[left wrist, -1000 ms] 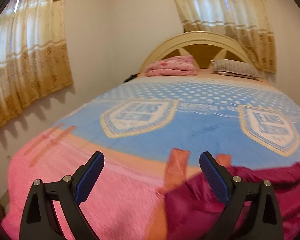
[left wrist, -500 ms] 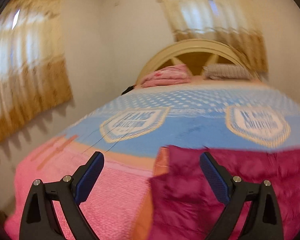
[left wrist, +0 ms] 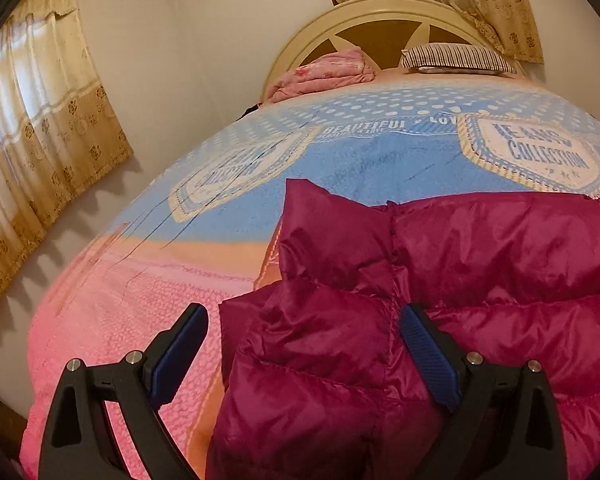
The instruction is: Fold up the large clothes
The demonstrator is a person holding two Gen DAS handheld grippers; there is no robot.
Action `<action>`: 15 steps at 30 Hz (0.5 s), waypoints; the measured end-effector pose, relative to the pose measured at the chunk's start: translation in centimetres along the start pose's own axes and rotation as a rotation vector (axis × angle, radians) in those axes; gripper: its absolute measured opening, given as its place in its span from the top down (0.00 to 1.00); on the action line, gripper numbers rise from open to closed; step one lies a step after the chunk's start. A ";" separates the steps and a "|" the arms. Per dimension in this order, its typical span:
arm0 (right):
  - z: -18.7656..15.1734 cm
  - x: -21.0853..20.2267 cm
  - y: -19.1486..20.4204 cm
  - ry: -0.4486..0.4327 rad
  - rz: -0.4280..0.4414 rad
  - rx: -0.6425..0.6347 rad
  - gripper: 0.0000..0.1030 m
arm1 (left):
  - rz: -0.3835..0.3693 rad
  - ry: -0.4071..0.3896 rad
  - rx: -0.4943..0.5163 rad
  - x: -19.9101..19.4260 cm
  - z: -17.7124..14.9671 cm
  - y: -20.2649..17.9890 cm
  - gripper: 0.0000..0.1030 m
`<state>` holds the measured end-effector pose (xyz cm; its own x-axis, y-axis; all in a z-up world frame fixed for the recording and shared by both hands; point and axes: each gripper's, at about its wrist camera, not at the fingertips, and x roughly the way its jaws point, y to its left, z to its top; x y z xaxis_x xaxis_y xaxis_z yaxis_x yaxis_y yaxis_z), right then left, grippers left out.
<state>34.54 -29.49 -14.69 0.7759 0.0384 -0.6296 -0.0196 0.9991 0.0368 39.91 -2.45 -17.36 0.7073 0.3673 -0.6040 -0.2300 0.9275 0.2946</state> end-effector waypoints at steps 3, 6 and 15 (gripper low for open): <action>0.0 0.6 0.0 0.024 0.005 0.009 0.12 | 0.003 0.020 0.014 0.7 -0.3 -0.7 0.06; 0.0 1.2 -0.1 0.043 0.017 0.024 0.12 | 0.001 0.035 0.014 0.8 -0.2 -0.7 0.04; 0.0 2.8 0.3 0.102 0.001 0.023 0.10 | 0.022 0.086 0.056 1.8 0.0 -1.6 0.01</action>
<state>36.69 -29.07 -16.46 0.7079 0.0420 -0.7050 -0.0049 0.9985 0.0545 41.55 -3.24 -18.92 0.6423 0.3939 -0.6575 -0.2051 0.9149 0.3478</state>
